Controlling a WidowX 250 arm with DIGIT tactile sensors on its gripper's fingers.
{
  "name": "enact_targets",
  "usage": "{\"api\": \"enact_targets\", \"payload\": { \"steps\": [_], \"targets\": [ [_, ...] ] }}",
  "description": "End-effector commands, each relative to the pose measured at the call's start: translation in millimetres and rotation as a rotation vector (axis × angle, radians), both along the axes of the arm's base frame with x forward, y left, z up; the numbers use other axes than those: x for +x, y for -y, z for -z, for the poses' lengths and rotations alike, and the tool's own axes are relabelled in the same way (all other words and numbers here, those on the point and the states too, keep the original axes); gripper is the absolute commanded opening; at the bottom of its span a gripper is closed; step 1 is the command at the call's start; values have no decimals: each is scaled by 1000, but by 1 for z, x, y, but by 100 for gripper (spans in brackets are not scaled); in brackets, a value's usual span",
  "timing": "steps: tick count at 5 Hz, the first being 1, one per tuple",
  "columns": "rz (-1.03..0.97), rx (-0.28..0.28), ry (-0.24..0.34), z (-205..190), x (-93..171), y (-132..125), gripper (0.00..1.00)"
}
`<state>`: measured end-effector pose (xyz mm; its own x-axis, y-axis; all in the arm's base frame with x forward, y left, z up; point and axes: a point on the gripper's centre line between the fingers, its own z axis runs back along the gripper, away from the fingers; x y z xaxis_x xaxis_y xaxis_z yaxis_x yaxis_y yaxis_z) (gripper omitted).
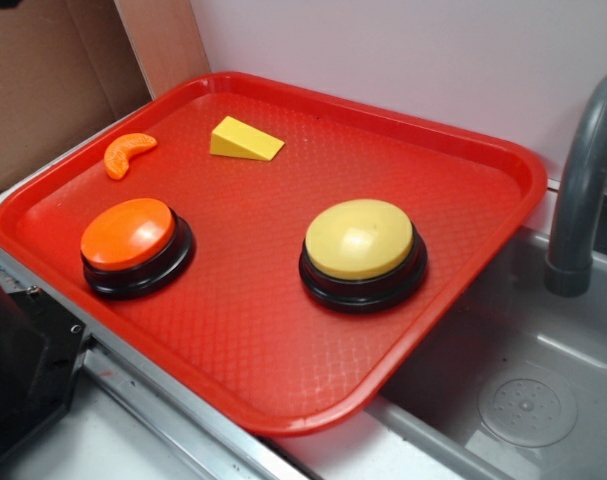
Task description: Push the yellow button.
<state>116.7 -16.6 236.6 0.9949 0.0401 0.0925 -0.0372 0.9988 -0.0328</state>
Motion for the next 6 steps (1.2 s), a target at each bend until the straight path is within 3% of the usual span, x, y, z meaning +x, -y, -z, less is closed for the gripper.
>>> {"api": "enact_targets", "payload": {
  "steps": [1, 3, 4, 6],
  "targets": [
    [0, 0, 0, 0, 0, 0, 100],
    [292, 100, -1, 95, 76, 58, 100],
    [351, 174, -31, 143, 88, 72, 100],
    [396, 89, -20, 188, 107, 73, 100]
  ]
}}
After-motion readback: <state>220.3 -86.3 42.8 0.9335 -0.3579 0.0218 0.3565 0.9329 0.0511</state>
